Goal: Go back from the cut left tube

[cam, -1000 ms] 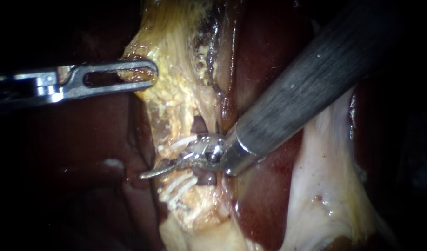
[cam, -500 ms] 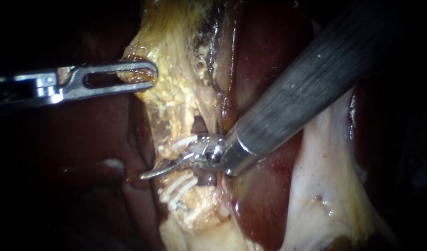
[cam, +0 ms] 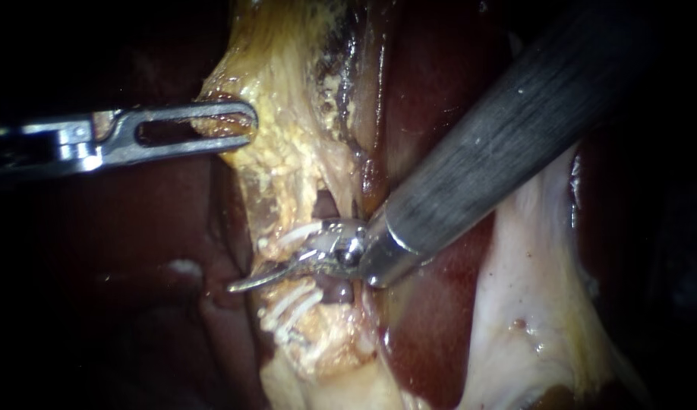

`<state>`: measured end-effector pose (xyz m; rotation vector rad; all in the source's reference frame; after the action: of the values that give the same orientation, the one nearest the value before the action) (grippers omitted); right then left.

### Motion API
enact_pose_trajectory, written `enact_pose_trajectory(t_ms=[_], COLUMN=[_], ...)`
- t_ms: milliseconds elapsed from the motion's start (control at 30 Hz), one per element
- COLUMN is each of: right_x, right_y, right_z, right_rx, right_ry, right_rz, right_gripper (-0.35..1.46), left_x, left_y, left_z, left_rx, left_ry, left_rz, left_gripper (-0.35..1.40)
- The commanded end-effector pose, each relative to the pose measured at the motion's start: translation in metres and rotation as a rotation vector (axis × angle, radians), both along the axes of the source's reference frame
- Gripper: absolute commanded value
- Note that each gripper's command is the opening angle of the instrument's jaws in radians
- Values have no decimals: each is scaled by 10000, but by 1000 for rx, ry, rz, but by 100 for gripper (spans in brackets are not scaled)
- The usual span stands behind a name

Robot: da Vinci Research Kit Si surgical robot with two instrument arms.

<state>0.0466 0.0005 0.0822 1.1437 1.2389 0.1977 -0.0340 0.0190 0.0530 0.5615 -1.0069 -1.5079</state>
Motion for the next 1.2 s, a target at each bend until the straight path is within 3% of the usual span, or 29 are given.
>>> enact_pose_trajectory(t_ms=[33,133,200,333,433,833,1033,1200], right_x=[-1,-6,-9,-13,-15,-31,-49,-71], right_y=[0,0,0,-1,-1,0,8,20], right_z=[0,0,1,0,0,-6,-17,-30], right_rx=[-1,-3,-4,-5,-5,-7,-30,-82], right_ry=[2,-1,-3,-3,-3,-9,-23,-25], right_rz=[-2,4,9,10,9,18,27,53], right_gripper=[-21,34,57,78,86,79,81,99], left_x=[0,1,2,2,2,5,6,6], left_y=[0,0,0,0,-1,-1,-1,-2], left_z=[0,0,0,0,0,0,0,1], left_rx=[0,0,0,0,0,0,0,-1], left_ry=[0,0,0,-1,-1,-1,-2,-2], left_rz=[0,0,1,1,1,2,3,3], left_gripper=[-35,-35,-35,-35,-35,-35,-35,-35])
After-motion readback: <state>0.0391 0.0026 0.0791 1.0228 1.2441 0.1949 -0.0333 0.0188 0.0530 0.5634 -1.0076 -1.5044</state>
